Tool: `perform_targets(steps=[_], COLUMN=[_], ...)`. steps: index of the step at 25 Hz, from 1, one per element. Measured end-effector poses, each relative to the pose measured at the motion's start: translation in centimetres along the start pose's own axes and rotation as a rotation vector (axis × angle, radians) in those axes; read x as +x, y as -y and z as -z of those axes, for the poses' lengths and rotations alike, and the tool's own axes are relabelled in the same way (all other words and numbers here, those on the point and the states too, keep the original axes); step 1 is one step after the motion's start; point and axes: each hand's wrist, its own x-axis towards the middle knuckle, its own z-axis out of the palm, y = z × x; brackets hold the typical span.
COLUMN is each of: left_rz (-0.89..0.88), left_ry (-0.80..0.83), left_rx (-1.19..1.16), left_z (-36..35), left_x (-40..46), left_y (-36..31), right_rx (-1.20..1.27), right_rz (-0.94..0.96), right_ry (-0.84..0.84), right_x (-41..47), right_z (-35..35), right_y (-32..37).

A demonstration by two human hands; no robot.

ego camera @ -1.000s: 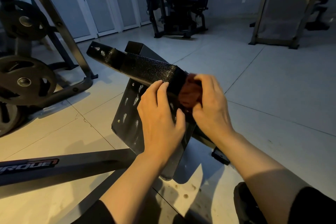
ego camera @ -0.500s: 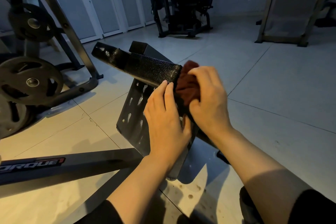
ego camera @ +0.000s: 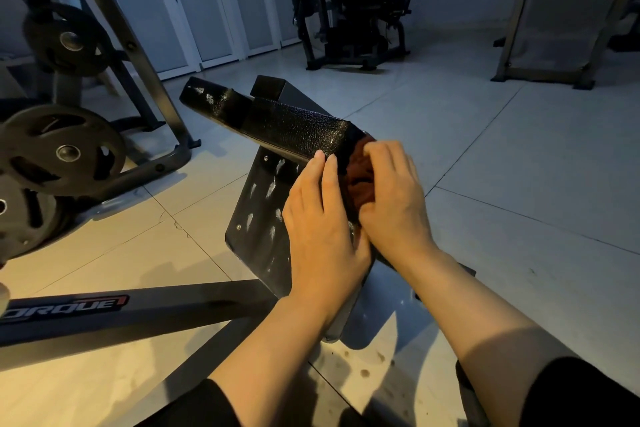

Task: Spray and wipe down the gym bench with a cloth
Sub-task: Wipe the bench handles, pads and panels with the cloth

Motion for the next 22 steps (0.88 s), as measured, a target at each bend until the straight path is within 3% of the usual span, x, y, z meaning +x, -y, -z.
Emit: perform_targets(steps=[2, 4, 5, 7, 10, 14, 17, 20, 22], left_rz=[-0.018, -0.020, -0.023, -0.029, 0.006, 0.005, -0.004, -0.020, -0.023], left_ry=[0.011, 0.009, 0.006, 0.000, -0.012, -0.015, -0.017, -0.012, -0.005], left_rx=[0.007, 0.010, 0.009, 0.001, -0.041, -0.025, -0.016, -0.010, -0.022], left_z=[0.1, 0.2, 0.2, 0.0, -0.4, -0.6, -0.8, -0.8, -0.7], left_x=[-0.2, -0.2, -0.1, -0.2, -0.2, -0.4, -0.3, -0.5, -0.5], left_y=[0.0, 0.0, 0.0, 0.0, -0.2, -0.3, -0.4, -0.4, -0.3], right_rx=[-0.033, 0.039, 0.109, 0.237, 0.291, 0.346, 0.193, 0.146, 0.158], right_rz=[-0.283, -0.599, -0.635, -0.411, -0.092, -0.082, -0.030, -0.314, -0.366], right_ry=[0.057, -0.059, -0.151, -0.200, -0.029, -0.134, -0.155, -0.072, -0.209], right_x=[-0.9, -0.5, 0.1, 1.2, 0.7, 0.7, 0.0, -1.3, -0.6], right_z=[0.1, 1.0, 1.4, 1.9, 1.0, 1.0, 0.3, -0.1, 0.4], right_y=[-2.3, -2.7, -2.1, 0.0, 1.5, 0.9, -0.6, -2.7, -1.8])
